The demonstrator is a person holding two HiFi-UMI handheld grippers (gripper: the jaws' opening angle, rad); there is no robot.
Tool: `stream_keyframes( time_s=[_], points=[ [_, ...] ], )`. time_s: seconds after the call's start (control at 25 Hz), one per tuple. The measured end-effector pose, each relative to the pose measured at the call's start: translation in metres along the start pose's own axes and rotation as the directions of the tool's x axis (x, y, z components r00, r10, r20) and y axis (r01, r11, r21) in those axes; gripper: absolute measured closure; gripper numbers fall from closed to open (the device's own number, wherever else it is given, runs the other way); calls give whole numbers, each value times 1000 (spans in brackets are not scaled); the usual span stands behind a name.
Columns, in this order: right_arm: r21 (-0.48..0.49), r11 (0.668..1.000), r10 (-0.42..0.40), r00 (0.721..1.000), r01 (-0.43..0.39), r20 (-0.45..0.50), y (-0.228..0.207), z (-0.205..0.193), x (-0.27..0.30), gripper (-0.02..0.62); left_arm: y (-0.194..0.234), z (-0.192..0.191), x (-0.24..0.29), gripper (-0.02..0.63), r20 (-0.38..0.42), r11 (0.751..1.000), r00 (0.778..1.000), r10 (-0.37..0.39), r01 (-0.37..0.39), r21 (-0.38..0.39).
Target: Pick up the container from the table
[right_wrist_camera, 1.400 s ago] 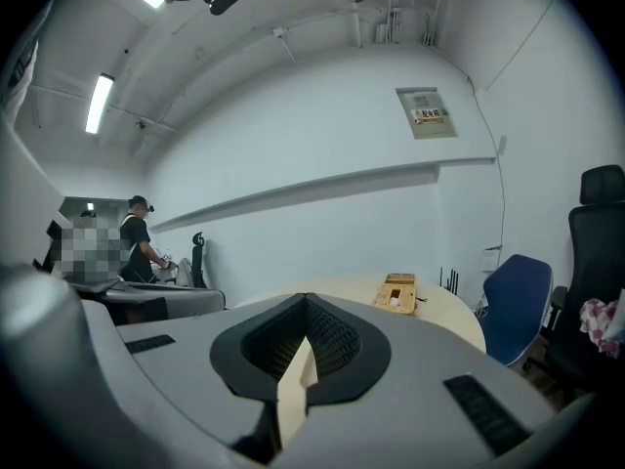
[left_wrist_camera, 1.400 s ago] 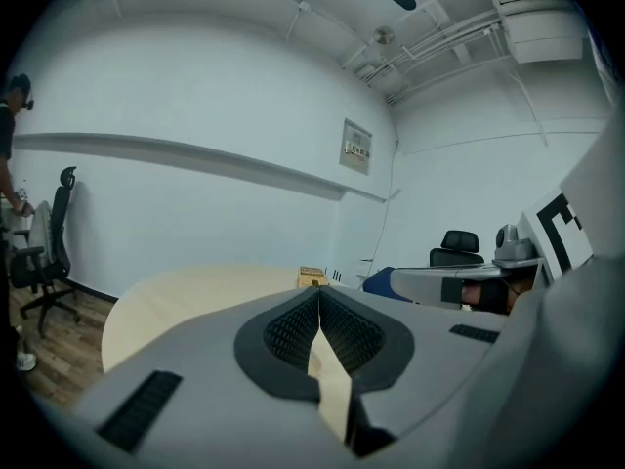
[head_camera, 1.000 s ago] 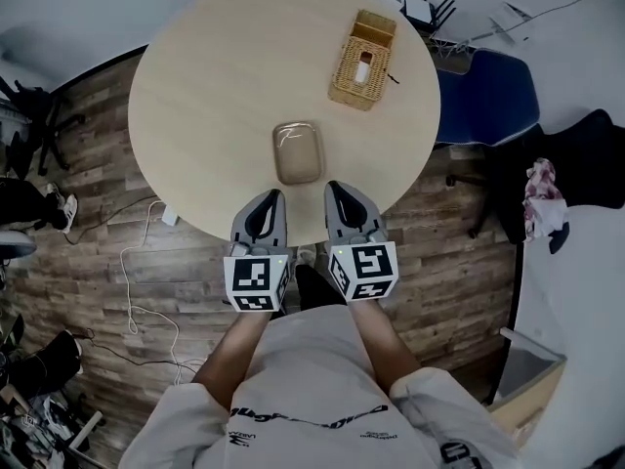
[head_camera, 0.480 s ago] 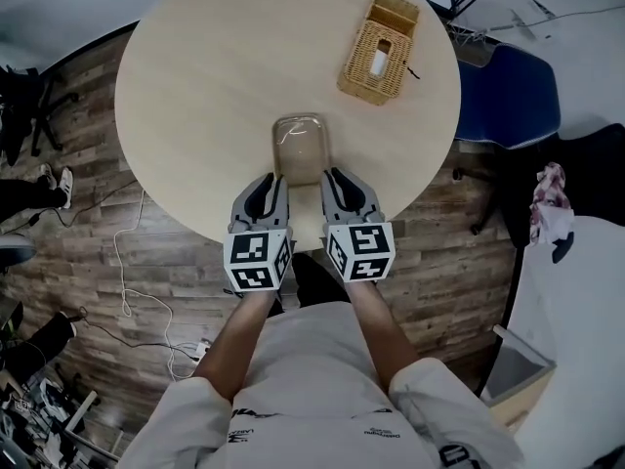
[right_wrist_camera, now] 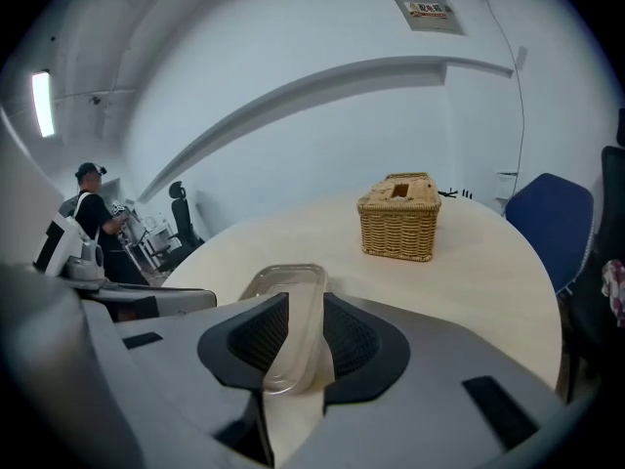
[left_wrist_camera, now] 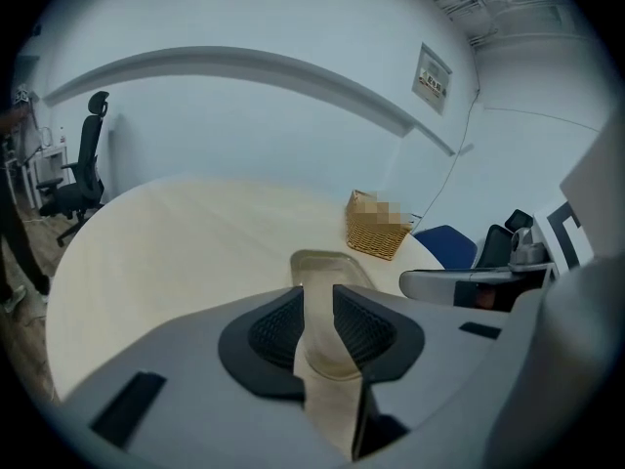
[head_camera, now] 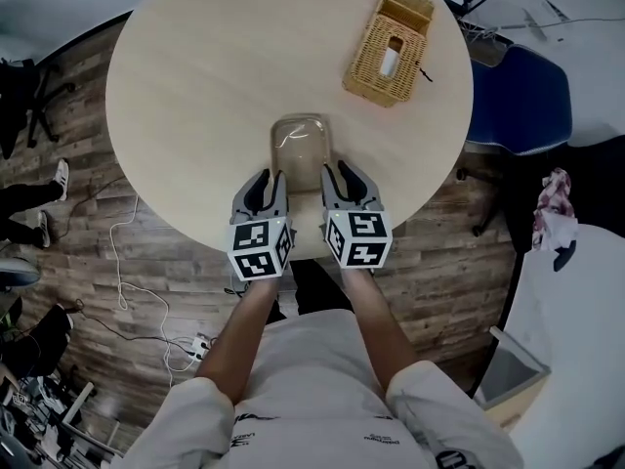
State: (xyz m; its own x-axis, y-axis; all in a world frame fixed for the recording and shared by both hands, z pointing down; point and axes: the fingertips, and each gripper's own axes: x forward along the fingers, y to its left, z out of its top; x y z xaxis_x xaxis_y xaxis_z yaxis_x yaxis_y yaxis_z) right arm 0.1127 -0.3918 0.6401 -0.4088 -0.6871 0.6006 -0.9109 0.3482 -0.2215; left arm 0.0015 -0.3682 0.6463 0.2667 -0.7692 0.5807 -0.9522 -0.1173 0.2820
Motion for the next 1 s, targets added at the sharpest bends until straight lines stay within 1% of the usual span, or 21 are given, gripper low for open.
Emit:
stream_keyframes(
  time_s=[0.16,0.32,0.4,0.48,0.68,0.76,0.88,1.0],
  points=[
    [-5,1000,-10,1000,10,-24,-4,-6,15,459,9,-5,12,500,-9,999,1000,23,-23,-29],
    [19,1000,-19,999,20,-46,-9,-12,27,472,18,-9,23,500,-26,998,999,40,-41,-37],
    [33,999,-20,998,22,-55,-12,-15,33,472,21,-12,28,513,-35,998,999,40,-42,-55],
    [46,999,-16,998,19,-63,-14,-18,38,472,24,-14,32,518,-41,997,998,44,-46,-55],
    [71,997,-7,998,12,-69,-14,-21,41,479,25,-20,36,520,-61,996,997,44,-48,-68],
    [96,995,2,998,4,-63,-13,-21,42,490,26,-23,38,520,-64,995,997,39,-45,-93],
    [164,986,31,998,-22,-49,-13,-22,42,500,26,-24,39,525,-54,991,998,19,-26,-131],
    [243,968,68,997,-56,-43,-15,-24,44,528,24,-24,40,555,-45,981,999,-11,2,-194]
  ],
)
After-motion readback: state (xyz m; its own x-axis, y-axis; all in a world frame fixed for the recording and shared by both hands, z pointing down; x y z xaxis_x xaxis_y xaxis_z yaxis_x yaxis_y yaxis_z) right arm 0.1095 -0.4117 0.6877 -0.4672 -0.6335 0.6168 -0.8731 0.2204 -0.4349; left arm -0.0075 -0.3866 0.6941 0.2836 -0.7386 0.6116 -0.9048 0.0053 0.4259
